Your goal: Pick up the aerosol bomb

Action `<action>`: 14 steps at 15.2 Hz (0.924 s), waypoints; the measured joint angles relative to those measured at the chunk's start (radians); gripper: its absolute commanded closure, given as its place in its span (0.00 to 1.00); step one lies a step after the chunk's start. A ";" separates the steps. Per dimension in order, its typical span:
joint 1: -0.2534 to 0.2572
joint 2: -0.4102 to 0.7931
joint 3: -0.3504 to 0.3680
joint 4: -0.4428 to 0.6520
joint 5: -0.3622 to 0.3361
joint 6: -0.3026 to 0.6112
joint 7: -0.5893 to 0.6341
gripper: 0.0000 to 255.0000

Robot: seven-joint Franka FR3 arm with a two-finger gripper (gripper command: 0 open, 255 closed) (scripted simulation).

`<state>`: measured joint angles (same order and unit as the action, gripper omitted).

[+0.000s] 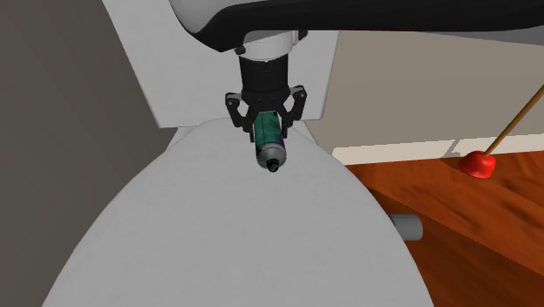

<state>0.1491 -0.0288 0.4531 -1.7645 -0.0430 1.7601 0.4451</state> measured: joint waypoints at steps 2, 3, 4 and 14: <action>0.000 0.000 0.000 0.000 0.000 0.001 0.000 1.00; 0.000 0.000 0.000 0.000 0.000 0.001 0.000 1.00; 0.000 0.000 0.000 0.000 0.000 0.001 0.000 1.00; 0.000 0.009 0.000 0.086 -0.003 -0.079 -0.003 1.00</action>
<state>0.1487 -0.0194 0.4530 -1.6780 -0.0462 1.6811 0.4418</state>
